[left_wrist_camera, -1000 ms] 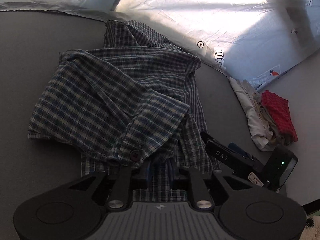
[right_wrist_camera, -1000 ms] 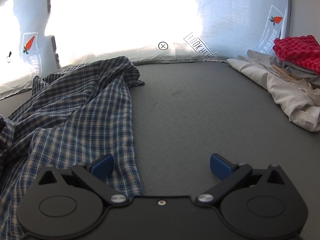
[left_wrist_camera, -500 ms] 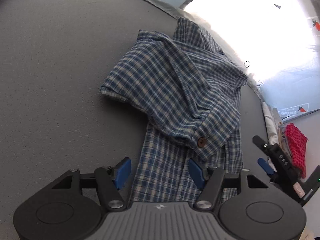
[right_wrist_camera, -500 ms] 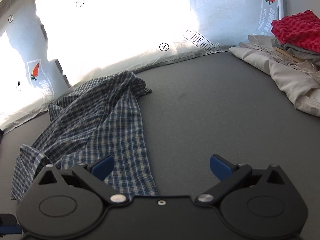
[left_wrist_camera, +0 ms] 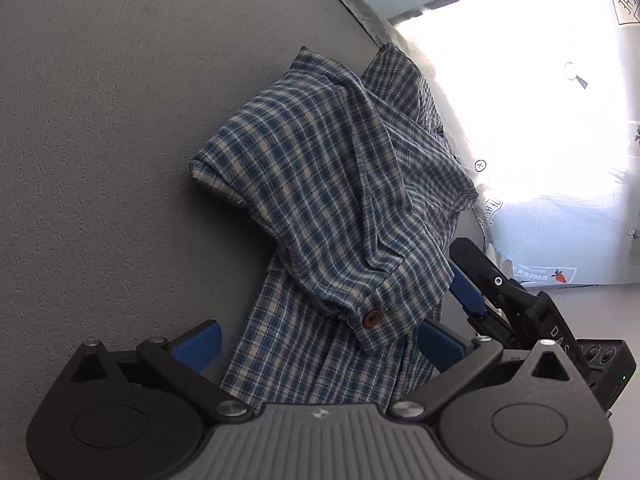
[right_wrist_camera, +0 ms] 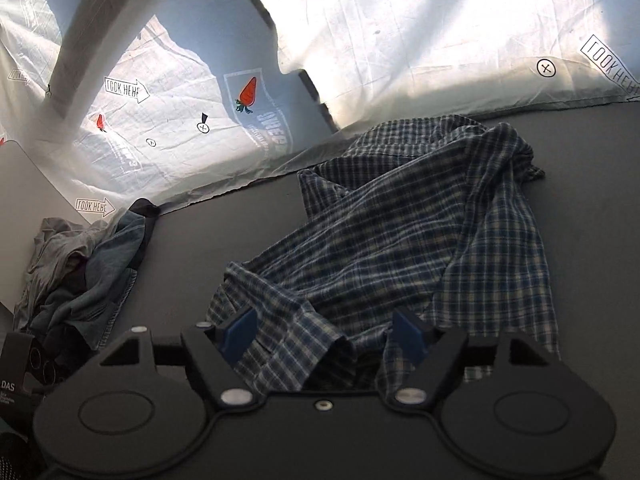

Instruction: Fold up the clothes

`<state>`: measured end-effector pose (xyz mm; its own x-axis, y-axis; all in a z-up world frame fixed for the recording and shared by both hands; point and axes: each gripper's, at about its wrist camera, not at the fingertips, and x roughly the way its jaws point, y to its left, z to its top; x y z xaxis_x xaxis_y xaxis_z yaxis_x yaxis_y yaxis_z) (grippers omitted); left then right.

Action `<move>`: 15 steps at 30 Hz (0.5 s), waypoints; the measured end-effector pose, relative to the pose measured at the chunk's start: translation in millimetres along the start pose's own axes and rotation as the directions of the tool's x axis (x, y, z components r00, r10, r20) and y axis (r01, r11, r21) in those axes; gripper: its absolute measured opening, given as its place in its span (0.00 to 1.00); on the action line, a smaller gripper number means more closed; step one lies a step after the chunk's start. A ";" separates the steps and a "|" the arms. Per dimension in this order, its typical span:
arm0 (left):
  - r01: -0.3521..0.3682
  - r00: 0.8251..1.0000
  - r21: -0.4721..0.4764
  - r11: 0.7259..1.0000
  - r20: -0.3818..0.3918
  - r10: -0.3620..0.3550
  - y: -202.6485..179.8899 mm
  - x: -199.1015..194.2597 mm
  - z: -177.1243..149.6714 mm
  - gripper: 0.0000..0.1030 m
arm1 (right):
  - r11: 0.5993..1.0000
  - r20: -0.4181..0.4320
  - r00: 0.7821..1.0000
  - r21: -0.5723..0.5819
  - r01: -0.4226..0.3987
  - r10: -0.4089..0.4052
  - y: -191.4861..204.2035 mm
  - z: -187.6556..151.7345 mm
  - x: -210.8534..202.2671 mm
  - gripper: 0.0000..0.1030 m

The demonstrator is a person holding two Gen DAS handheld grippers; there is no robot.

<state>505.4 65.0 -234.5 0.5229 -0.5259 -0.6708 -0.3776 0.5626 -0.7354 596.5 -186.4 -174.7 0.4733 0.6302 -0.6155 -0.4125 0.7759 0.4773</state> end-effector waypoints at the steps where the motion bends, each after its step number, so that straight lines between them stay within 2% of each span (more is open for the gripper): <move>1: 0.011 1.000 -0.011 1.000 0.000 -0.011 1.7 0.2 0.2 1.00 | 1.000 -0.022 1.000 -0.008 -0.014 0.014 1.2 -0.4 5.5 0.59; 3: 0.041 0.999 -0.048 0.998 0.005 -0.041 8.1 -0.8 1.1 1.00 | 0.999 -0.065 0.998 -0.019 -0.026 0.025 1.8 -2.5 15.1 0.34; 4: 0.059 0.998 -0.070 0.996 0.008 -0.058 12.0 -1.2 1.5 1.00 | 1.000 -0.076 0.997 -0.012 -0.022 0.021 0.8 -4.3 17.6 0.25; 5: 0.077 0.997 -0.092 0.993 0.011 -0.076 15.9 -1.8 1.8 1.00 | 1.000 -0.078 0.997 0.006 -0.020 0.020 -1.3 -6.2 17.7 0.09; 8: 0.134 0.991 -0.163 0.977 0.028 -0.131 28.2 -4.5 1.7 1.00 | 0.992 -0.049 0.996 0.104 -0.070 0.076 -10.9 -10.8 5.6 0.04; 10: 0.129 0.991 -0.176 0.976 0.045 -0.123 27.3 -6.9 -1.4 1.00 | 0.983 -0.019 0.995 0.157 -0.094 0.098 -14.3 -14.4 -10.9 0.03; 12: 0.041 0.998 -0.108 0.993 0.061 -0.035 11.9 -11.9 -6.8 1.00 | 0.974 0.012 0.994 0.200 -0.108 0.108 -15.6 -18.9 -29.2 0.03; 13: -0.037 0.996 -0.031 0.999 0.076 0.039 -0.2 -15.5 -11.2 1.00 | 0.969 0.031 0.993 0.219 -0.116 0.112 -15.6 -22.1 -41.4 0.03; 14: -0.110 0.990 0.056 0.992 0.098 0.104 -12.9 -19.2 -16.8 1.00 | 0.963 0.049 0.992 0.239 -0.123 0.114 -15.8 -25.8 -53.3 0.03; 15: -0.144 0.984 0.121 0.982 0.119 0.129 -22.4 -22.4 -23.8 1.00 | 0.957 0.067 0.991 0.262 -0.127 0.113 -16.3 -30.1 -64.7 0.03</move>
<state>484.0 49.0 -205.3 0.5570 -0.3689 -0.7441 -0.3534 0.7056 -0.6143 549.2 -240.7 -161.6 0.4744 0.7145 -0.5142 -0.2505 0.6696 0.6993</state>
